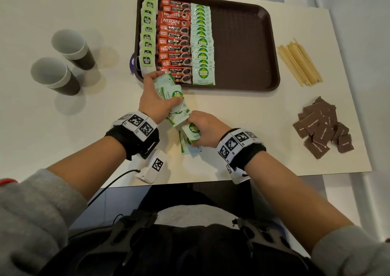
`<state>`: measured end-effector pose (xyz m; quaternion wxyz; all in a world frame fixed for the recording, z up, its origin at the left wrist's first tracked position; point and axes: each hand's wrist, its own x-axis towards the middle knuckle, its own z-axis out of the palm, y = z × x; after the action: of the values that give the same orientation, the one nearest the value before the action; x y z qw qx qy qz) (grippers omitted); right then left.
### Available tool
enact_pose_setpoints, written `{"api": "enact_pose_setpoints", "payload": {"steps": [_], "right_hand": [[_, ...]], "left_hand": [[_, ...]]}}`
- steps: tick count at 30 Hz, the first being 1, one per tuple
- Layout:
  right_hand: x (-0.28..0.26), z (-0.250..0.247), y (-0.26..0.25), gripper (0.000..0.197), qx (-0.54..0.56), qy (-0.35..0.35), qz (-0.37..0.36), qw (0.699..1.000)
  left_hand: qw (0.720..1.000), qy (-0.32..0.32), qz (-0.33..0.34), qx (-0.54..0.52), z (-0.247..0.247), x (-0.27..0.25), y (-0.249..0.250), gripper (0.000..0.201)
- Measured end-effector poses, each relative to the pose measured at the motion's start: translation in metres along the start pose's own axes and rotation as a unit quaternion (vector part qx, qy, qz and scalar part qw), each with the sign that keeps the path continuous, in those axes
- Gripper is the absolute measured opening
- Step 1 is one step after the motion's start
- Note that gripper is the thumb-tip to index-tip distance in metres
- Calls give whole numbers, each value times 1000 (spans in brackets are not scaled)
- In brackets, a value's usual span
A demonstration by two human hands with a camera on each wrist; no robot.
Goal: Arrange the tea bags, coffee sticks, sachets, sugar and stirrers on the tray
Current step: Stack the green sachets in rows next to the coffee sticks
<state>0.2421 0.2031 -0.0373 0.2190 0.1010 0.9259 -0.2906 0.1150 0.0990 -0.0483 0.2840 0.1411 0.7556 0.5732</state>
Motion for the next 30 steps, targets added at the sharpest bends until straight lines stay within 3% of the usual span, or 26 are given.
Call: {"api": "enact_pose_setpoints", "payload": {"steps": [6, 10, 13, 17, 20, 26, 30], "right_hand": [[3, -8, 3, 49, 7, -5, 26, 1000], [8, -13, 9, 34, 20, 3, 34, 999], [8, -30, 20, 31, 91, 71, 70, 991], [11, -65, 30, 29, 251, 184, 73, 948], [23, -81, 25, 34, 323, 209, 28, 923], [55, -84, 10, 23, 316, 210, 31, 925], [70, -89, 6, 24, 315, 238, 36, 918]], "left_hand": [[1000, 1, 12, 6, -1, 7, 3, 70], [999, -1, 21, 27, -4, 13, 4, 71], [999, -23, 20, 30, -9, 18, 5, 69], [998, -64, 22, 16, -9, 25, 8, 67], [995, -95, 34, 1, -6, 32, 13, 59], [993, -89, 0, -75, -1, 49, 34, 44], [994, -78, -29, -68, -1, 61, 37, 21]]}}
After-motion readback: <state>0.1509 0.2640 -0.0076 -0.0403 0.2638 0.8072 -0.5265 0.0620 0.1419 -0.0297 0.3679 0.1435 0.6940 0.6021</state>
